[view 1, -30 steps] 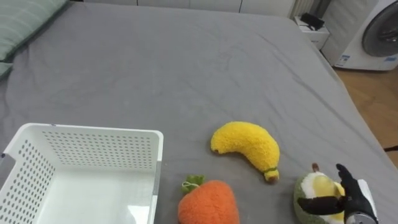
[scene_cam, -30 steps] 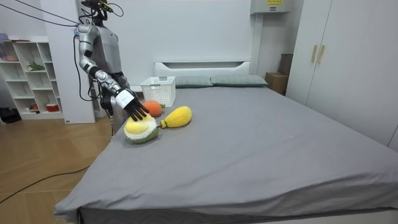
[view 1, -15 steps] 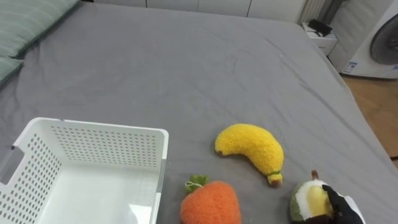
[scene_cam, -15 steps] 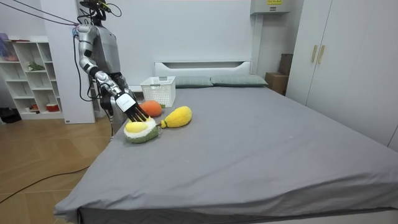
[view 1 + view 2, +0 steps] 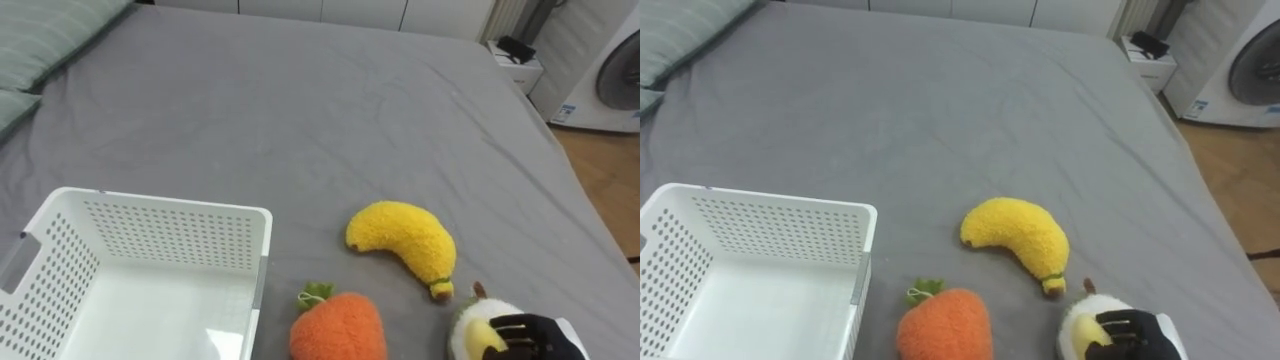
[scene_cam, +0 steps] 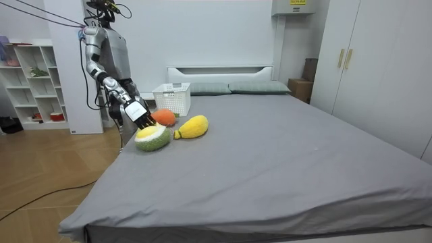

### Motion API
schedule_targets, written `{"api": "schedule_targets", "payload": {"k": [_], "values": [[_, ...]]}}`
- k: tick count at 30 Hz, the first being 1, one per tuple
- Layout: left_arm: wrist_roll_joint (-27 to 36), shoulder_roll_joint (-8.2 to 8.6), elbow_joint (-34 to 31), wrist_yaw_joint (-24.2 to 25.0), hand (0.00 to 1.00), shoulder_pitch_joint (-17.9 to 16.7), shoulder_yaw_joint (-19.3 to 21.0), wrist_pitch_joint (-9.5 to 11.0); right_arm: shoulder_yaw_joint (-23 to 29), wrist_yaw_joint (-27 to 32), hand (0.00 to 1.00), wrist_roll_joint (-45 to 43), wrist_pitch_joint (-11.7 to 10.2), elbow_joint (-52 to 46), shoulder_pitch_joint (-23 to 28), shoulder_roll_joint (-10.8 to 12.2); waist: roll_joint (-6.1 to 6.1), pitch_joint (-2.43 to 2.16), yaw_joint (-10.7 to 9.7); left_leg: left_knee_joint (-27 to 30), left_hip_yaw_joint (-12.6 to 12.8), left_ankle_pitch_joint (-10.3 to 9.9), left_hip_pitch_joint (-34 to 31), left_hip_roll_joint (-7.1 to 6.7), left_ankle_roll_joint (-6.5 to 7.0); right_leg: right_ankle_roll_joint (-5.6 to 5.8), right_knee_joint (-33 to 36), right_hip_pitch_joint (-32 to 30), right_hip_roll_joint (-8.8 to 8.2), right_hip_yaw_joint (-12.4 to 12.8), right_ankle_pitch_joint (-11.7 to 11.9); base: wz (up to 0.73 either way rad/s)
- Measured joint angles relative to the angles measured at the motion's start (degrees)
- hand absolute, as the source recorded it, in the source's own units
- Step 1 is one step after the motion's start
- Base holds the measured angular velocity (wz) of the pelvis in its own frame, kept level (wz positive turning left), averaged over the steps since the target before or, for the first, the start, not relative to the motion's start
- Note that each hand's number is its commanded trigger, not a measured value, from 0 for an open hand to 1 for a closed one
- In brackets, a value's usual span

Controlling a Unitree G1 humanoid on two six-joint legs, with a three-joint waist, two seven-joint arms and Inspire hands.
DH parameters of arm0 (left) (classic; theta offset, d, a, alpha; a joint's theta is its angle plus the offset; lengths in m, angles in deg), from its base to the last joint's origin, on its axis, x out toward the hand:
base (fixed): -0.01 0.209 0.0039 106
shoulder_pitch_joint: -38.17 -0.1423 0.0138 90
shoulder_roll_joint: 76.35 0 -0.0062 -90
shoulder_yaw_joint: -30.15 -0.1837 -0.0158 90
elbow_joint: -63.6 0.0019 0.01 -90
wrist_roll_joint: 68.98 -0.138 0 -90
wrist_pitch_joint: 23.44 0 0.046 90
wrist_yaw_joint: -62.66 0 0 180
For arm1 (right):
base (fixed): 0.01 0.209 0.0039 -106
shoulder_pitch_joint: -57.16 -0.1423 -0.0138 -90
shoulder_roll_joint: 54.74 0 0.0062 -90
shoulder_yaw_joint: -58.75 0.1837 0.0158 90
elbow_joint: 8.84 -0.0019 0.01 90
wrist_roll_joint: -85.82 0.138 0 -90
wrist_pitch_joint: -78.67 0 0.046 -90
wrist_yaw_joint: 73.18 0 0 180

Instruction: Collect toys from the bed

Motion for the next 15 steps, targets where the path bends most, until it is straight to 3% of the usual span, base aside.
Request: {"api": "schedule_targets", "payload": {"k": [15], "values": [[0.0, 0.00, -0.1, 0.0, 0.00, -0.2, 0.0, 0.0, 0.0, -0.2, 1.00, -1.2, -0.1, 0.0, -0.1, 0.0, 0.28, -0.03, 0.0, 0.1, -0.5, 0.0, -0.3, 0.00, 0.00, -0.05, 0.1, 0.2, -0.04, -0.6, 0.0, 0.01]]}}
